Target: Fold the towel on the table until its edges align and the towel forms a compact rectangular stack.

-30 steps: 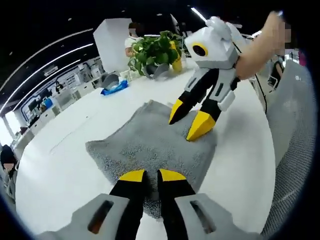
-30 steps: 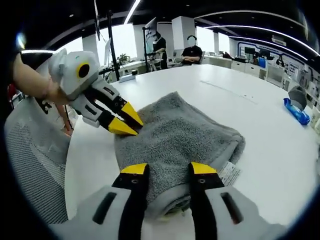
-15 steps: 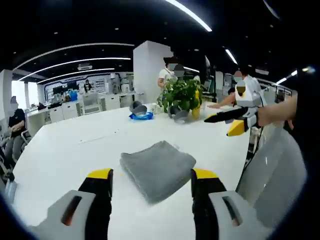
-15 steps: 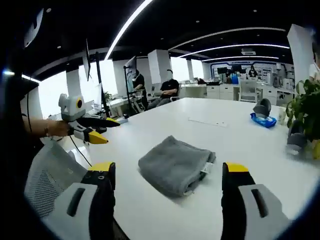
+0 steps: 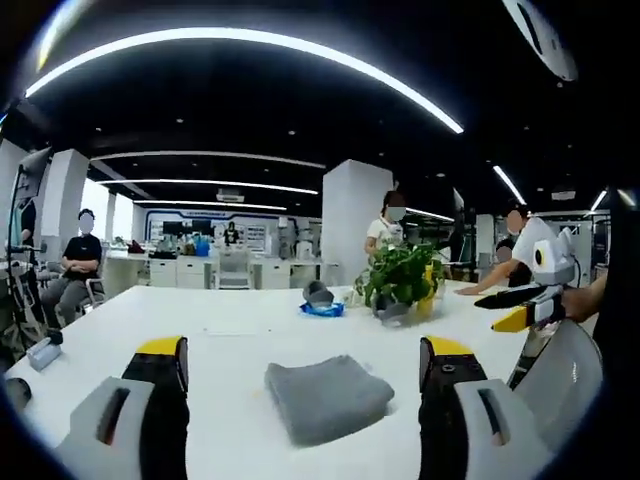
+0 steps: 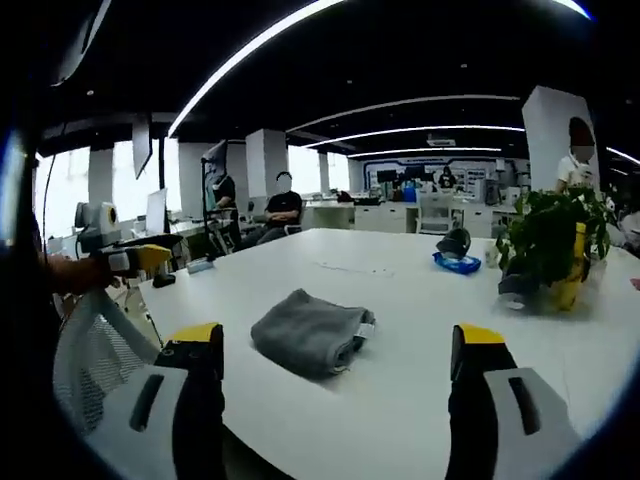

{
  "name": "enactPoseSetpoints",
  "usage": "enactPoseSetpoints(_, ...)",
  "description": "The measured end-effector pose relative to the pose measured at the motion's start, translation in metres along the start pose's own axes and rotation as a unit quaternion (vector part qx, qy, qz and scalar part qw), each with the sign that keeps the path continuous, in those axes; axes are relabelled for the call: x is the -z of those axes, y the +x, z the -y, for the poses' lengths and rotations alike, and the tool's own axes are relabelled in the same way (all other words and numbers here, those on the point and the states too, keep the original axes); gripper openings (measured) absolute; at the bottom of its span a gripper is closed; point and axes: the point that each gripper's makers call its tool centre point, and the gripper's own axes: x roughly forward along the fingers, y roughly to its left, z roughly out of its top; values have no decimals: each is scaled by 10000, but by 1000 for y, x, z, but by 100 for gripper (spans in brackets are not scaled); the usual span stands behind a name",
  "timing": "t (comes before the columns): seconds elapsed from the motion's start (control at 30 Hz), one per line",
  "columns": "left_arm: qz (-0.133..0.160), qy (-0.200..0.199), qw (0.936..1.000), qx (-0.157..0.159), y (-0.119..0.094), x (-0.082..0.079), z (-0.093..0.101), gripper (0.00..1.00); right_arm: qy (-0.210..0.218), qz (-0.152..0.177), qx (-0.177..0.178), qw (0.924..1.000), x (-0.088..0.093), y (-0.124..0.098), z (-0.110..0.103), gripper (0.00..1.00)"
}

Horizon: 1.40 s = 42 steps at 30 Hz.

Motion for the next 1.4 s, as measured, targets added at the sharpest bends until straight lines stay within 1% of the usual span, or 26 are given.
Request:
enactPoseSetpoints(0.07, 88, 198, 9998, -31, 0, 0, 5, 96, -1, -44, -91, 9999, 3, -2, -6, 89)
enactPoseSetpoints(0.1, 25, 400, 9992, -25, -1, 6, 7, 95, -33, -55, -137, 9999, 4, -2, -8, 89)
enactPoseSetpoints(0.13, -77, 433, 9990, -14, -3, 11, 8, 94, -86, -62, -178, 9998, 4, -2, -11, 89)
enactPoseSetpoints(0.17, -232, 405, 9989, -16, -5, 20, 7, 93, -146, -72, -199, 9997, 4, -2, -12, 89)
enactPoseSetpoints(0.2, -394, 210, 9990, -43, -9, 29, 6, 92, -231, -109, -206, 9995, 5, -2, -14, 88)
enactPoseSetpoints(0.23, -447, 30, 9989, -109, -10, 32, 3, 92, -330, -127, -193, 9992, 6, -2, -15, 88)
enactPoseSetpoints(0.27, -395, -182, 9988, -235, -10, 30, -3, 93, -363, -112, -186, 9991, 5, -3, -15, 87)
enactPoseSetpoints(0.3, -241, -252, 9991, -261, -8, 24, -4, 93, -370, -108, -180, 9991, 4, -3, -14, 86)
enactPoseSetpoints(0.33, -68, -268, 9994, -222, -7, 18, -4, 92, -373, -104, -164, 9991, 3, -3, -13, 85)
enactPoseSetpoints(0.4, -190, -91, 9996, -198, -8, 23, -2, 92, -271, -44, -52, 9996, 1, -5, -7, 84)
enactPoseSetpoints(0.47, -299, 249, 9991, -159, -8, 25, 2, 92, -132, 18, 53, 9999, -1, -7, -1, 84)
enactPoseSetpoints(0.5, -321, 532, 9979, -186, -8, 25, 2, 93, -95, 40, 125, 9999, -1, -8, 2, 84)
enactPoseSetpoints(0.53, -310, 686, 9970, -191, -7, 24, 2, 93, -82, 41, 159, 9998, -1, -9, 4, 83)
enactPoseSetpoints(0.57, -338, 742, 9966, -135, -6, 25, 5, 93, -73, 43, 191, 9998, -1, -8, 5, 84)
enactPoseSetpoints(0.6, -357, 686, 9969, -128, -6, 26, 6, 93, -72, 36, 209, 9997, -1, -8, 7, 84)
enactPoseSetpoints(0.7, -448, 693, 9965, -128, -6, 29, 4, 93, -48, -26, 364, 9993, 1, -9, 13, 87)
enactPoseSetpoints(0.8, -492, 705, 9962, -166, -7, 31, 3, 93, 49, 19, 494, 9988, 0, -12, 20, 86)
enactPoseSetpoints(0.87, -494, 704, 9962, -143, -7, 31, 3, 93, 124, 48, 516, 9986, 1, -13, 24, 86)
enactPoseSetpoints(0.97, -562, 751, 9955, -128, -7, 34, 3, 93, 191, 0, 560, 9983, 4, -13, 27, 86)
enactPoseSetpoints(1.07, -627, 756, 9951, -91, -7, 36, 4, 91, 142, -31, 567, 9983, 5, -13, 28, 84)
enactPoseSetpoints(1.2, -680, 754, 9948, -79, -7, 38, 4, 89, 18, -159, 459, 9988, 10, -11, 22, 83)
enactPoseSetpoints(1.27, -748, 829, 9937, -93, -8, 41, 2, 86, -31, -207, 425, 9989, 11, -10, 19, 83)
enactPoseSetpoints(1.33, -741, 890, 9933, -27, -7, 42, 4, 83, -51, -253, 422, 9988, 12, -9, 18, 82)
enactPoseSetpoints(1.4, -739, 891, 9933, 30, -7, 42, 6, 82, -89, -323, 439, 9985, 14, -9, 19, 81)
